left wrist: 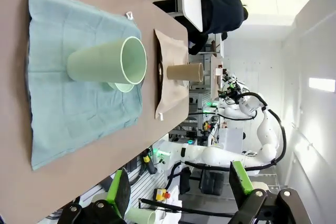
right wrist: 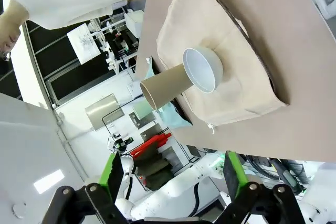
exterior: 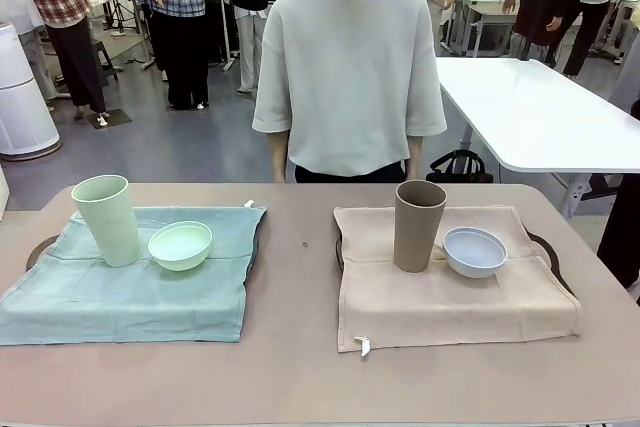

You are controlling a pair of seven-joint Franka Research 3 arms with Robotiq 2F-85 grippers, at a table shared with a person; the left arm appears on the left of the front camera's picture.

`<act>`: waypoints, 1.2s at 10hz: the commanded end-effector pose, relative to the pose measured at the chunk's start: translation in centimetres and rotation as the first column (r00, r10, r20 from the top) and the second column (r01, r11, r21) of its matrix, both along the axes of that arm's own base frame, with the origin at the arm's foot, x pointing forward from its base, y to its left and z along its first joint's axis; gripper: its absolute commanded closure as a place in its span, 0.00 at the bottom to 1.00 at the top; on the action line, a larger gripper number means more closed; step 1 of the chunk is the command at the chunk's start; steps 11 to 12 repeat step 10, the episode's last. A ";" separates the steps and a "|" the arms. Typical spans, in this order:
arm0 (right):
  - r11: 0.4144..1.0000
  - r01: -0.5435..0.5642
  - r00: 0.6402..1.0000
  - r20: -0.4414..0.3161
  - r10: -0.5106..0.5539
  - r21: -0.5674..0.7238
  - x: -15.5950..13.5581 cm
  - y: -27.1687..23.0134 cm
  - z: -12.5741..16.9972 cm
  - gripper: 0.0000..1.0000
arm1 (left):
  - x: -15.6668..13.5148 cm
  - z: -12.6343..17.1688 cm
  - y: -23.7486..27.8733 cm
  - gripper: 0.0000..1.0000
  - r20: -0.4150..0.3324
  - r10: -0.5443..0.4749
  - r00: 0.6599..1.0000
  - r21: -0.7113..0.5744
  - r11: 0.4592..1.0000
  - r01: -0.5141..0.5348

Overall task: Set up a tray with a mat and arrange the tableware.
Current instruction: Place the Picnic Bowl and Reusable plastic cup back onto the Handle tray in front of the human's position.

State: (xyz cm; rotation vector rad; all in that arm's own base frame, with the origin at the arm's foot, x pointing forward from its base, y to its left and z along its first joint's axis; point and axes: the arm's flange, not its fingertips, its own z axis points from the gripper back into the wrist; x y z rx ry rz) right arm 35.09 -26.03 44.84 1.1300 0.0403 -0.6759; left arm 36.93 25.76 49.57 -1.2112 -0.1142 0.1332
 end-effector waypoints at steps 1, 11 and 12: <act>1.000 -0.012 1.000 -0.002 0.012 -0.014 -0.2 -0.3 0.0 0.00 | -0.4 0.2 0.0 0.00 0.003 -0.005 1.000 0.001 1.000 0.005; 1.000 -0.012 1.000 -0.002 0.012 -0.014 -0.2 -0.3 0.0 0.00 | -0.4 0.2 0.0 0.00 0.003 -0.005 1.000 0.001 1.000 0.005; 1.000 -0.012 1.000 -0.002 0.012 -0.014 -0.2 -0.3 0.0 0.00 | -0.4 0.2 0.0 0.00 0.003 -0.005 1.000 0.001 1.000 0.005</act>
